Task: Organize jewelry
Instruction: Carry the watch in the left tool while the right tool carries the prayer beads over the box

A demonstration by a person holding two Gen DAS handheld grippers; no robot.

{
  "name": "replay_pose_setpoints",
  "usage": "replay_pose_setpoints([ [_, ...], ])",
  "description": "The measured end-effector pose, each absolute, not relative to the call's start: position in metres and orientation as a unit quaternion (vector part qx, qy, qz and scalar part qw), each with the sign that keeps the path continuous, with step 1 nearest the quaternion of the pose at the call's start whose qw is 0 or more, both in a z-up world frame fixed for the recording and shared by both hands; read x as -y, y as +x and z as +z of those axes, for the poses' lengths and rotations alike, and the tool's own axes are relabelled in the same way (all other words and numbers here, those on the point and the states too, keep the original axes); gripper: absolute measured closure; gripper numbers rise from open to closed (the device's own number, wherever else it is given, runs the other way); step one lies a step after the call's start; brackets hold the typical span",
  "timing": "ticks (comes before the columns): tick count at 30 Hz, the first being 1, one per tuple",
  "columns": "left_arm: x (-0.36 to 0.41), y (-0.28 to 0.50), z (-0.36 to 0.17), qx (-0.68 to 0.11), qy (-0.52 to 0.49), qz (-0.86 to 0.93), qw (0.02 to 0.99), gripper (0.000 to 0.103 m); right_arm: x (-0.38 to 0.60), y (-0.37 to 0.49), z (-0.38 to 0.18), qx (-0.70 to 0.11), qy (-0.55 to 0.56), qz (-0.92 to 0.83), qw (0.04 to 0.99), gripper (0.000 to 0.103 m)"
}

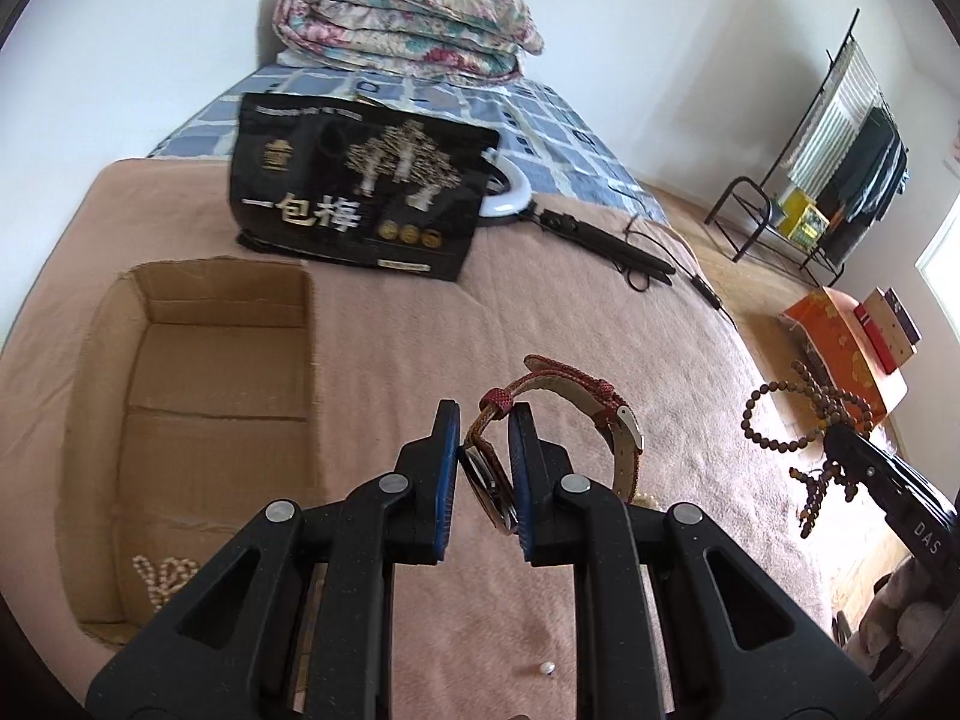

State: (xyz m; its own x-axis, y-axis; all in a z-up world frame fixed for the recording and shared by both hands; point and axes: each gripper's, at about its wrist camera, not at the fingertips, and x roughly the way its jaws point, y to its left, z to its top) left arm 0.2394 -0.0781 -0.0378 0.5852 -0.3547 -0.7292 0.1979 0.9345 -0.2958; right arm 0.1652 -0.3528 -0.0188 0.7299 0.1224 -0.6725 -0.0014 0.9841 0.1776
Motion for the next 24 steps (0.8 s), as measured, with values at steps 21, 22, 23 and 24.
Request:
replay_pose_setpoints([
  [21,-0.059,0.250,-0.041,-0.420,-0.118,-0.062,0.897,0.088,0.191,0.172,-0.013,-0.361,0.062,0.176,0.914,0.092],
  [22,-0.064,0.251,-0.043,-0.421,-0.118,-0.057,0.898,0.088,0.185,0.173,-0.015,-0.363,0.061,0.182,0.912,0.092],
  [23,-0.067,0.252,-0.044,-0.421,-0.118,-0.054,0.898,0.088,0.179,0.174,-0.016,-0.365,0.059,0.187,0.910,0.092],
  [24,-0.071,0.253,-0.044,-0.422,-0.119,-0.051,0.897,0.088,0.172,0.175,-0.019,-0.368,0.057,0.194,0.908,0.092],
])
